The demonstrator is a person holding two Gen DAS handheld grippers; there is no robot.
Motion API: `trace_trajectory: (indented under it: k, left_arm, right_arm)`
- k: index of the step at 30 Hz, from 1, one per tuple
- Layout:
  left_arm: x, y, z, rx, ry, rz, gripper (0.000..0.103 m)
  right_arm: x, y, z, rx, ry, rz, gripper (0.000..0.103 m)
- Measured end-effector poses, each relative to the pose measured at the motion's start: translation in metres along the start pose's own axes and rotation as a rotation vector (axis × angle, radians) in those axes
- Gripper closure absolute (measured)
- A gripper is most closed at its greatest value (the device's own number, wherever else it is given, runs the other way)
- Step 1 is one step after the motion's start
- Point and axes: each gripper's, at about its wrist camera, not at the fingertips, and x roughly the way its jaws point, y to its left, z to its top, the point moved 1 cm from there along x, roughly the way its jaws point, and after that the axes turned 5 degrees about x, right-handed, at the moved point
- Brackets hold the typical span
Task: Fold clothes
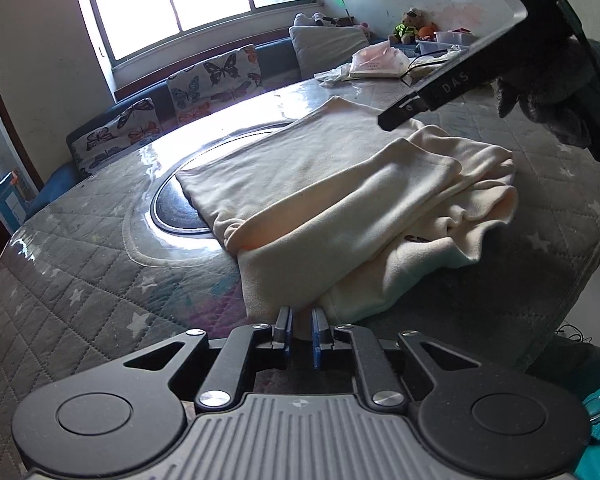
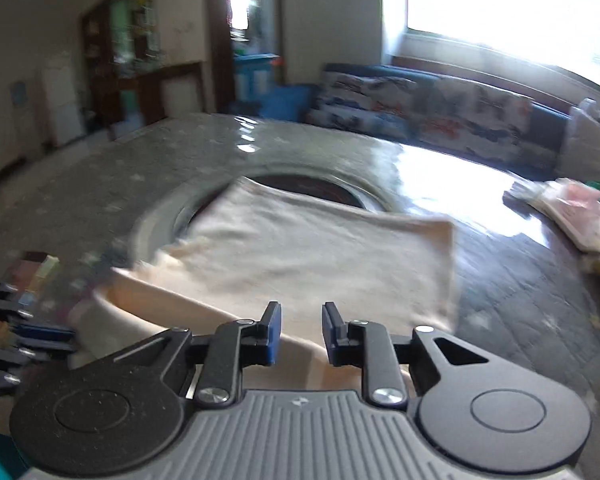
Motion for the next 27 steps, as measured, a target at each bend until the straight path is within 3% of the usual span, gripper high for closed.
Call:
trace_trajectory:
  k: [4, 10, 12, 18, 27]
  left_arm:
    - [-0.006, 0.002, 0.002, -0.017, -0.014, 0.024, 0.090]
    - [-0.003, 0.009, -0.002, -0.061, 0.012, 0.089, 0.078]
    - [0.001, 0.010, -0.004, -0.072, 0.025, 0.097, 0.072]
    - [0.009, 0.010, -0.001, -0.093, 0.015, 0.082, 0.072]
    - [0.013, 0.006, 0.000, -0.107, 0.004, 0.063, 0.088]
  right_arm:
    - [0.008, 0.033, 0.013, -0.108, 0.005, 0.117, 0.081]
    - [0.040, 0.093, 0.027, -0.275, 0.061, 0.286, 0.081]
    - [0.050, 0.105, 0.028, -0.310, 0.094, 0.302, 0.081]
    - [0.071, 0.121, 0.023, -0.348, 0.154, 0.283, 0.081]
    - [0.079, 0.132, 0.024, -0.434, 0.162, 0.255, 0.083]
